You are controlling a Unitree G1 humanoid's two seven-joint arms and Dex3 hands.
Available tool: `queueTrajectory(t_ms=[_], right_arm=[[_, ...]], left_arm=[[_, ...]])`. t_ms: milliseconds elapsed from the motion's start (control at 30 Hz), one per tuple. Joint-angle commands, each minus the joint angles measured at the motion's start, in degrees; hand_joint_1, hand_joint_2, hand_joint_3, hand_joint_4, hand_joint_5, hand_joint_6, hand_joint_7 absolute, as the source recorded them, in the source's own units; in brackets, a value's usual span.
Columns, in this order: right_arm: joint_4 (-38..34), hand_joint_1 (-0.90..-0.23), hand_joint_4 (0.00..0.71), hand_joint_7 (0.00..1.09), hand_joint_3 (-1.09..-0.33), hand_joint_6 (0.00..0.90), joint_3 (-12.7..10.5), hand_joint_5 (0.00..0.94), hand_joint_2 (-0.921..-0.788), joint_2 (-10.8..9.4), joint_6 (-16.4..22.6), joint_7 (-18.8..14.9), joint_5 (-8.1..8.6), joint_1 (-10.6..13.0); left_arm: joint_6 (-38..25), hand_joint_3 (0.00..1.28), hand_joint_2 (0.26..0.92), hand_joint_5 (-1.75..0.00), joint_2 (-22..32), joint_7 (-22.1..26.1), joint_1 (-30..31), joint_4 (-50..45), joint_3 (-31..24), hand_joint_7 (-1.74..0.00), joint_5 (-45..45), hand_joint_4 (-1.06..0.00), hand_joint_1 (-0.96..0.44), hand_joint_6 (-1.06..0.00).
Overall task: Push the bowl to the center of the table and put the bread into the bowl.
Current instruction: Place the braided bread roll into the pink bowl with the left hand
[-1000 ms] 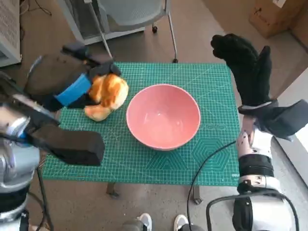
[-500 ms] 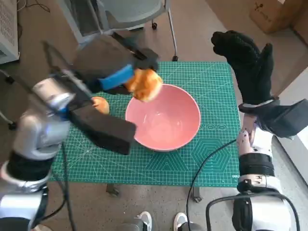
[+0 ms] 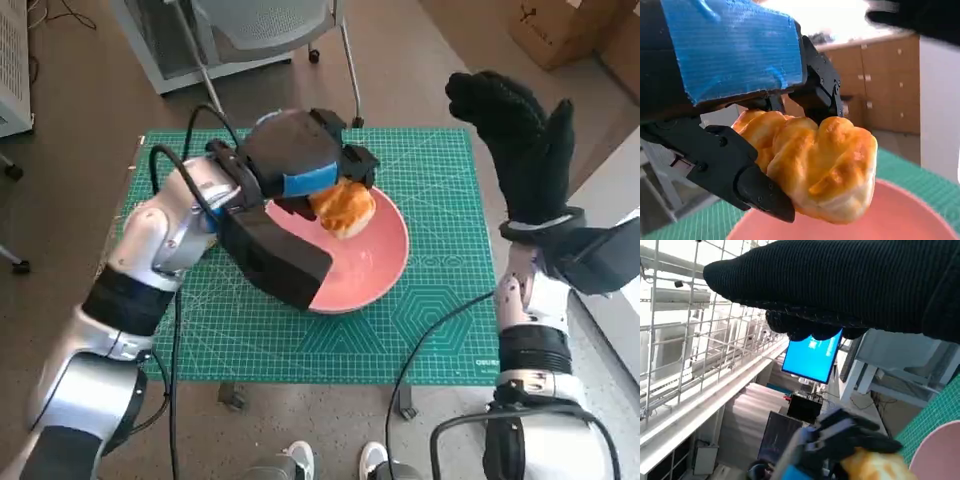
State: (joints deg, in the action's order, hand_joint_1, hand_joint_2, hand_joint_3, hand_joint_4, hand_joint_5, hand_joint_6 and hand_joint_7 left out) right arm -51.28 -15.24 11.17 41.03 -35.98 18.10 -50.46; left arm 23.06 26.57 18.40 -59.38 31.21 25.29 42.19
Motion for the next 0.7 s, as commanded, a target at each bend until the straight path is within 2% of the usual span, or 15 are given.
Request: queueTrajectory(t_ms=[33,267,333,400,433,467,500,533,567,700], right_arm=[[0.2,-0.697,0.196,0.01,-0.688,0.355,0.0,0.004,-0.921,0.5,-0.5,0.0,0.12,1.6],[-0.3,-0.705,0.183,0.0,-0.691,0.339,-0.1,0.0,-0.921,0.6,0.0,-0.1,-0.06,1.5],[-0.3,-0.705,0.18,0.0,-0.691,0.336,-0.1,0.0,-0.921,0.5,0.1,-0.1,-0.02,1.5],[-0.4,-0.705,0.177,0.0,-0.692,0.334,-0.1,0.0,-0.921,0.4,0.1,-0.1,-0.05,1.5],[-0.4,-0.705,0.176,0.0,-0.692,0.333,-0.1,0.0,-0.921,0.4,0.1,0.0,-0.07,1.4],[-0.4,-0.706,0.175,0.0,-0.692,0.333,-0.1,0.0,-0.921,0.4,0.1,0.0,-0.05,1.4],[-0.5,-0.707,0.175,0.0,-0.692,0.332,-0.1,0.0,-0.921,0.3,0.0,0.0,-0.03,1.4],[-0.5,-0.707,0.174,0.0,-0.692,0.332,-0.1,0.0,-0.921,0.3,-0.1,0.0,0.04,1.3],[-0.5,-0.711,0.172,0.0,-0.691,0.337,-0.2,0.0,-0.921,0.2,-0.1,0.0,0.08,1.3],[-0.7,-0.718,0.17,0.01,-0.689,0.344,-0.2,0.0,-0.921,0.0,-0.3,-0.2,0.26,1.1]], left_arm=[[0.6,0.02,0.92,-1.16,-0.5,-1.1,-1.3,4.3,0.7,-1.05,0.2,-0.73,0.0,-0.7],[1.7,0.04,0.92,-1.18,-1.4,-1.9,-1.0,10.1,1.1,-1.08,-0.7,-0.69,0.0,-0.69],[1.3,0.07,0.921,-1.23,-1.6,-1.5,-0.6,11.5,0.9,-1.09,-1.2,-0.66,0.0,-0.65],[0.7,0.19,0.921,-1.32,-1.8,-0.5,-0.3,12.6,0.6,-1.28,-2.0,-0.55,0.0,-0.5],[0.5,0.18,0.896,-1.15,-1.9,0.1,-0.2,13.1,0.5,-1.14,-2.4,-0.48,-0.02,-0.44],[0.0,0.14,0.877,-0.79,-2.0,1.3,-0.1,13.5,0.3,-0.82,-3.0,-0.44,-0.05,-0.41],[-0.3,0.1,0.856,-0.5,-2.0,2.1,0.0,13.8,0.3,-0.56,-3.4,-0.36,-0.09,-0.36],[-0.9,0.09,0.85,-0.4,-1.9,3.3,0.1,14.0,0.1,-0.46,-4.0,-0.32,-0.1,-0.34],[-1.3,0.05,0.827,-0.21,-1.9,4.1,0.1,14.1,0.1,-0.25,-4.5,-0.2,-0.17,-0.29],[-2.2,0.02,0.812,-0.06,-1.4,5.9,0.5,13.4,-0.3,-0.09,-5.8,-0.11,-0.28,-0.25]])
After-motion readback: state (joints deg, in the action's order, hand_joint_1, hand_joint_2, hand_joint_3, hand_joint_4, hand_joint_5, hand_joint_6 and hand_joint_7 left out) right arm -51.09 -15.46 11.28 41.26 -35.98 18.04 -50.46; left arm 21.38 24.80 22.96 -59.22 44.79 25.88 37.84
